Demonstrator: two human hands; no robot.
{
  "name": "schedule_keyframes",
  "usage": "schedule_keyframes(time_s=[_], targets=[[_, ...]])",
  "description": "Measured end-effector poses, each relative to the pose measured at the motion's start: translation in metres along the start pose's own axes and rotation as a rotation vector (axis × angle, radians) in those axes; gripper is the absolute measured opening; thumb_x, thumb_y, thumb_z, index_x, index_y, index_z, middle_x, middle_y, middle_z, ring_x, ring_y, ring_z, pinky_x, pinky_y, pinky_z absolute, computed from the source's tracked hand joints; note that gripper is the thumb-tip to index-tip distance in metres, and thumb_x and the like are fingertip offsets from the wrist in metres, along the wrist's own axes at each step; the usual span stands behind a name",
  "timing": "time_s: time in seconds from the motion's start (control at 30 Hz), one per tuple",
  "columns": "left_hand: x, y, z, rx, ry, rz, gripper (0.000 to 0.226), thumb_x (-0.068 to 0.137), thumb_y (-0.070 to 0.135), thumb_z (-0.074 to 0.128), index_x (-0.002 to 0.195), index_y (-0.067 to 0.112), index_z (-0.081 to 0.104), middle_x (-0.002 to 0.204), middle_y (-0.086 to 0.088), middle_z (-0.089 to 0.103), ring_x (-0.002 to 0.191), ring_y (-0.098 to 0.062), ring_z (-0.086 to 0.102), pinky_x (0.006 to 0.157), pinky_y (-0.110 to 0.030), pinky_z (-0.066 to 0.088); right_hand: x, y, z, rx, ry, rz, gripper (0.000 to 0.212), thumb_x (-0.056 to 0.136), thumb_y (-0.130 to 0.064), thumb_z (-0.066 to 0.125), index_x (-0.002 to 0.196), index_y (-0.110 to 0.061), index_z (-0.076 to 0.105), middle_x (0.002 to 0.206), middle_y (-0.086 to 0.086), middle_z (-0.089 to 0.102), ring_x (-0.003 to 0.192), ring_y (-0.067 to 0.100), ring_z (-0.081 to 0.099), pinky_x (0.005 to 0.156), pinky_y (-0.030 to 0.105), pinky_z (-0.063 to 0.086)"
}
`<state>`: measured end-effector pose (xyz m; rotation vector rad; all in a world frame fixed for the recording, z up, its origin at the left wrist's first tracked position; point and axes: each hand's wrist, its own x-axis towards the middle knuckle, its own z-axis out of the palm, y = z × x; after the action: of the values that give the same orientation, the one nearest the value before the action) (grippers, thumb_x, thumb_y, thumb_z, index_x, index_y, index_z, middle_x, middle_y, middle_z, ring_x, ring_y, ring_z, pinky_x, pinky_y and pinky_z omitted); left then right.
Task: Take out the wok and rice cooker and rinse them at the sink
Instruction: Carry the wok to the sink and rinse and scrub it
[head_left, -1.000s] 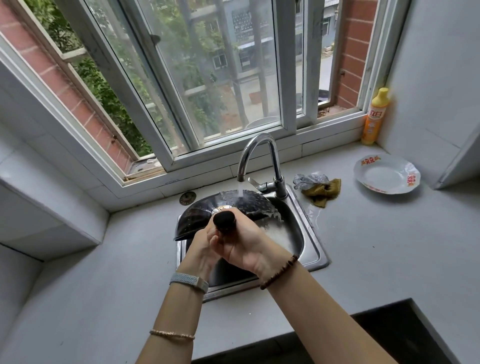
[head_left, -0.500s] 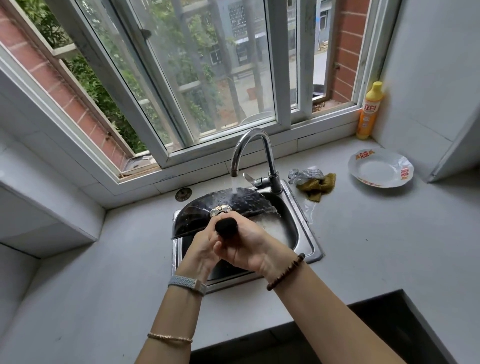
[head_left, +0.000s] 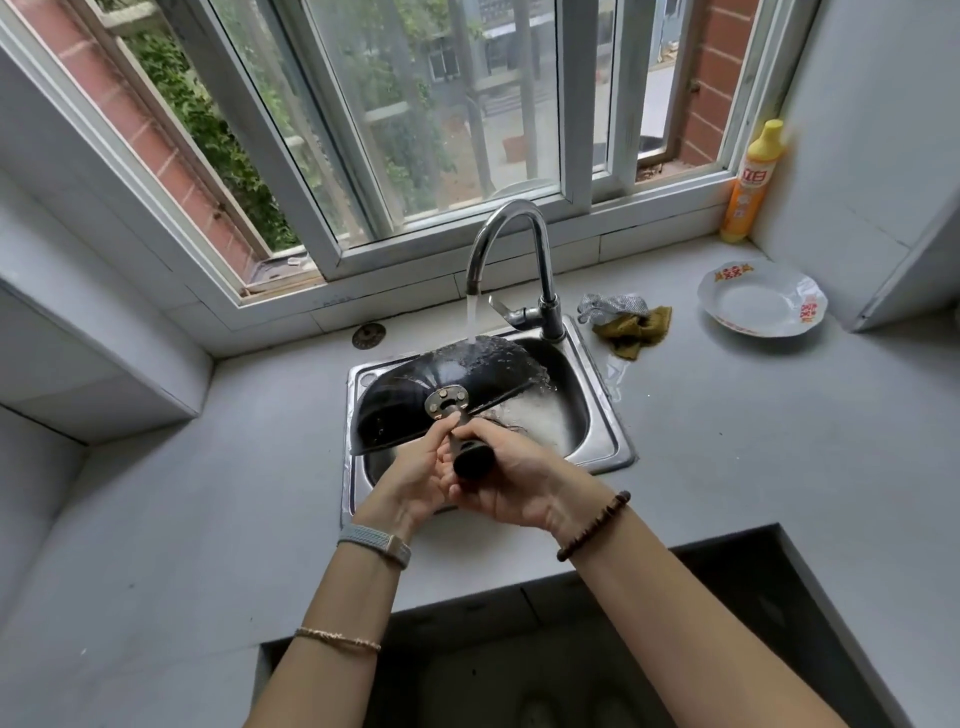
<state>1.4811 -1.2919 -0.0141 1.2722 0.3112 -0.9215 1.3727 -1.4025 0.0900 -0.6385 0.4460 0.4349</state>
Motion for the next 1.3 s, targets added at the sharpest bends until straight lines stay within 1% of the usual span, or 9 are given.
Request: schedule_keyframes(time_s=[0.17,0.27,0.33,0.4,0.47,0.53,0.77,1.03,1.3], targets=[[-0.024,-0.010,0.012,0.104,-0.071,-0.004,0.080,0.058,0.057,0.085,0.116,0.019,0.045,0.089,-0.005,0.039,0.067,-0.017,0.042,0.061,-0.030,0.035,-0.011,0.010,-0.016,-0.039,-0.056,0.070,0.018,0.094,-0.019,0.042,0.081,-0.011,0.051,0.063,0.004,0.052,0.049,0.011,0.054,0.048,0.021,0.049],[-0.036,-0.018,0.016,0.179,-0.101,0.014,0.073,0.063,0.053,0.080,0.115,0.010,0.051,0.069,-0.006,0.040,0.040,-0.014,0.042,0.042,-0.021,0.038,-0.018,0.014,-0.025,-0.085,-0.078,0.085,0.014,0.095,-0.017,0.042,0.086,-0.010,0.051,0.064,0.004,0.052,0.051,0.012,0.052,0.049,0.019,0.048],[-0.037,-0.024,0.017,0.219,-0.089,0.043,0.068,0.076,0.049,0.072,0.115,-0.006,0.062,0.077,-0.013,0.044,0.045,-0.014,0.044,0.043,-0.020,0.040,-0.021,0.018,-0.030,-0.116,-0.070,0.087,0.011,0.095,-0.014,0.044,0.087,-0.009,0.050,0.064,0.005,0.051,0.051,0.012,0.051,0.048,0.019,0.047],[-0.042,-0.028,0.019,0.256,-0.094,0.058,0.055,0.085,0.044,0.065,0.109,-0.005,0.069,0.081,-0.014,0.055,0.057,-0.014,0.047,0.052,-0.020,0.042,-0.022,0.021,-0.035,-0.144,-0.044,0.094,0.011,0.095,-0.013,0.046,0.086,-0.009,0.051,0.065,0.006,0.051,0.050,0.013,0.052,0.047,0.020,0.048],[-0.046,-0.032,0.023,0.264,-0.102,0.065,0.039,0.096,0.030,0.054,0.084,0.000,0.076,0.057,0.001,0.062,0.044,-0.005,0.044,0.045,-0.013,0.040,-0.024,0.024,-0.042,-0.204,-0.017,0.105,0.010,0.096,-0.012,0.046,0.088,-0.011,0.052,0.066,0.007,0.052,0.051,0.015,0.054,0.048,0.022,0.049],[-0.046,-0.039,0.027,0.280,-0.108,0.035,0.044,0.099,0.022,0.050,0.066,0.006,0.075,0.048,0.004,0.061,0.039,-0.002,0.044,0.042,-0.011,0.041,-0.026,0.026,-0.049,-0.276,0.002,0.131,0.009,0.096,-0.011,0.046,0.089,-0.011,0.052,0.066,0.007,0.053,0.051,0.016,0.055,0.049,0.023,0.050],[-0.050,-0.059,0.041,0.278,-0.092,-0.022,0.034,0.099,0.022,0.051,0.100,-0.007,0.068,0.080,-0.006,0.075,0.045,-0.004,0.051,0.046,-0.013,0.046,-0.033,0.036,-0.069,-0.323,0.086,0.198,0.009,0.095,-0.004,0.043,0.088,-0.008,0.047,0.062,0.008,0.050,0.044,0.014,0.053,0.045,0.021,0.047],[-0.048,-0.063,0.051,0.389,-0.095,0.035,0.036,0.097,0.026,0.055,0.101,-0.007,0.069,0.099,-0.015,0.074,0.082,-0.014,0.071,0.067,-0.018,0.055,-0.033,0.044,-0.077,-0.277,0.203,0.198,0.009,0.094,-0.003,0.045,0.086,-0.007,0.043,0.063,0.006,0.043,0.040,0.008,0.044,0.037,0.015,0.039],[-0.044,-0.047,0.067,0.503,-0.035,0.097,0.037,0.093,0.029,0.061,0.093,-0.008,0.065,0.087,-0.019,0.069,0.073,-0.018,0.064,0.063,-0.017,0.055,-0.034,0.024,-0.078,-0.141,0.205,0.212,0.009,0.093,-0.005,0.049,0.086,-0.010,0.044,0.059,0.003,0.046,0.038,0.006,0.044,0.035,0.013,0.038]])
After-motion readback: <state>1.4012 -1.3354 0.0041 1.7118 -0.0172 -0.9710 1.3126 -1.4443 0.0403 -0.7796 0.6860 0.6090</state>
